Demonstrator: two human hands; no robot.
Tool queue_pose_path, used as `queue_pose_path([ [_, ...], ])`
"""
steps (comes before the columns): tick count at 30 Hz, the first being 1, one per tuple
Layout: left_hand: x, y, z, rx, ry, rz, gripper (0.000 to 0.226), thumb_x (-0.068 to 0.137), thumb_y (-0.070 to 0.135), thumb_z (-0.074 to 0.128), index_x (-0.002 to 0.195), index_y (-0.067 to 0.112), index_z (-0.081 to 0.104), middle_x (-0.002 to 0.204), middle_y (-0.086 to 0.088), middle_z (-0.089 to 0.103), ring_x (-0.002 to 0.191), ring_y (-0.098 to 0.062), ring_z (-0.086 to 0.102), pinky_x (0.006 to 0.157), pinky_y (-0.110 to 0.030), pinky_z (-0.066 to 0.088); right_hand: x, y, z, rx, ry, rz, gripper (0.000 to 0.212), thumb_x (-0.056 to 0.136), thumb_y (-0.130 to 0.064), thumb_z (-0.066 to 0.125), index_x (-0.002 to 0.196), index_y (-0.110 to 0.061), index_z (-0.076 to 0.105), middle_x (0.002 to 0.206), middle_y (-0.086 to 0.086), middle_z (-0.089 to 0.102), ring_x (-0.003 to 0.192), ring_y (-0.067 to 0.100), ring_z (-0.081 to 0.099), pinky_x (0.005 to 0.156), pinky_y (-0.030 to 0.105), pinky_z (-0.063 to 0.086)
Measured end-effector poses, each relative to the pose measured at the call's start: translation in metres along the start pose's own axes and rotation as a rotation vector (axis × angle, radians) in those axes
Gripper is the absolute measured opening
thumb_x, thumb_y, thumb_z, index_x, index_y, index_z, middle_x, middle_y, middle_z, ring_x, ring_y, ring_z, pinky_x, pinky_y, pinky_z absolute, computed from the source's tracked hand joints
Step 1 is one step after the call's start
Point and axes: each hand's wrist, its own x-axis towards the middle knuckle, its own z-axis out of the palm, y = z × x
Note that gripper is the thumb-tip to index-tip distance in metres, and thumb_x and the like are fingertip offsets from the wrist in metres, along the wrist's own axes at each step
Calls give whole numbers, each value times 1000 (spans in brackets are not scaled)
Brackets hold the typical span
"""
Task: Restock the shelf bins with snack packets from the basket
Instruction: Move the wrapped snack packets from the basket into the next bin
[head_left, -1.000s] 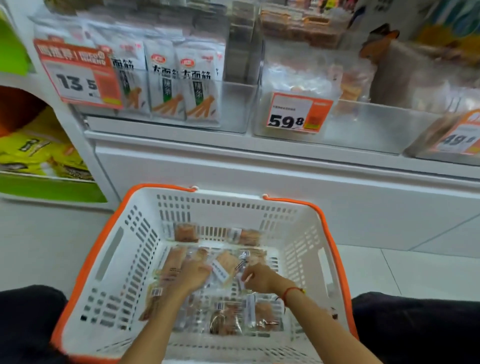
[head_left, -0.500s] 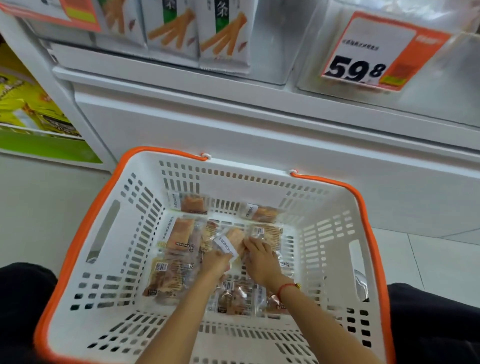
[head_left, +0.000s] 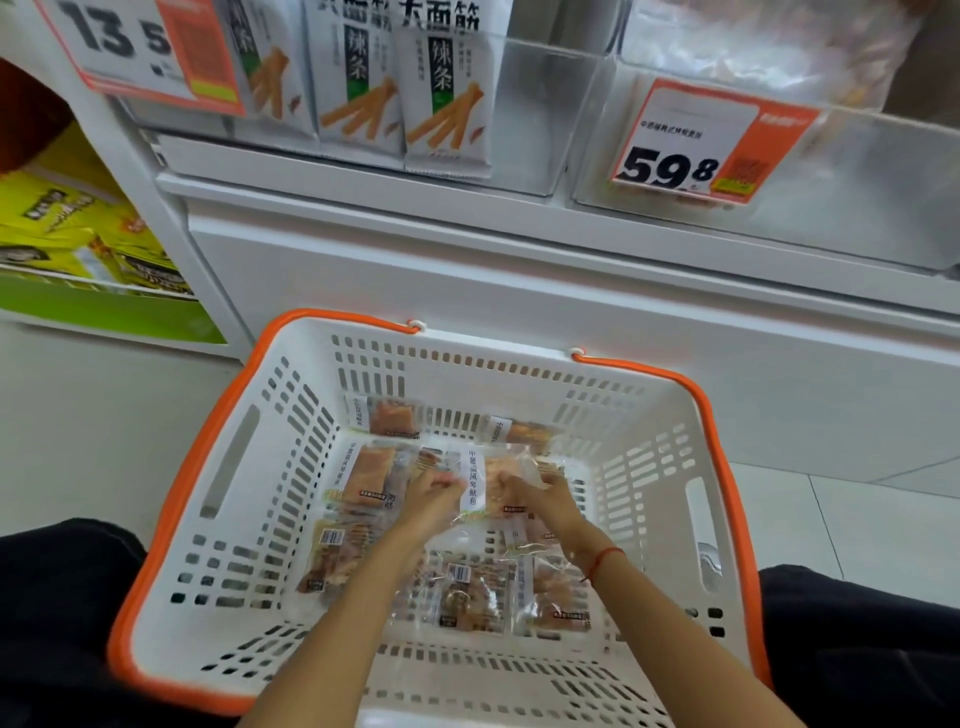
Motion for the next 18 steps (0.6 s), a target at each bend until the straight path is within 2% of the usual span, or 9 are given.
queue_pose_path([
  [1,-2,1,-4,-6,-19,1,15,94,21,56,107,14,52,112,2,50,106,-14,50,101,-39,44,1,2,-4,76,-85,35,86,73,-47,77,135,-2,39,124,8,60,111,20,58,78,30,48],
  [3,-6,4,-14,-34,-80,2,23,94,26,57,112,13,54,106,8,51,99,-11,53,100,-40,46,-2,2,-10,187,-223,28,56,81,-36,72,123,-2,58,119,10,66,104,18,65,80,30,54],
  [4,-6,5,-19,-61,-116,0,29,94,30,56,117,13,54,105,9,53,97,-10,55,98,-39,48,-5,0,-10,238,-258,7,39,85,-26,69,115,-1,64,113,11,69,98,18,68,78,28,55],
  [6,-4,8,-28,-57,-120,15,36,95,42,49,121,17,56,112,8,56,104,-14,57,97,-39,48,-10,-5,-8,242,-231,-39,27,86,-18,68,107,-2,66,103,9,71,88,16,69,69,22,54],
  [9,7,1,-45,199,272,90,36,99,42,39,102,15,63,102,-1,64,93,-22,59,90,-39,49,-7,-8,-3,205,-115,-52,31,83,-19,71,110,-8,60,102,10,70,90,18,68,66,21,50],
  [11,21,-9,-59,390,485,104,41,97,43,45,113,9,62,113,-10,64,101,-29,59,89,-38,47,1,-5,-4,193,-57,-36,46,81,-18,74,121,-11,52,110,15,68,96,22,67,66,22,49],
  [14,47,-26,-75,663,385,-7,59,96,36,47,144,4,32,145,-17,39,134,-34,35,110,-45,32,9,-2,-10,158,16,-40,47,79,-10,75,122,-4,56,107,18,69,90,25,68,65,23,51],
  [16,56,-33,-74,763,297,-94,68,96,32,45,149,3,15,153,-17,22,141,-33,21,115,-44,22,15,1,-13,147,38,-25,49,77,-10,77,122,0,57,105,18,69,93,28,68,79,34,56],
  [18,57,-38,-70,722,285,-130,78,94,33,52,150,3,8,156,-15,14,143,-33,15,115,-45,21,17,4,-14,146,40,-18,52,76,-10,78,122,1,57,103,18,70,95,30,69,91,43,54],
])
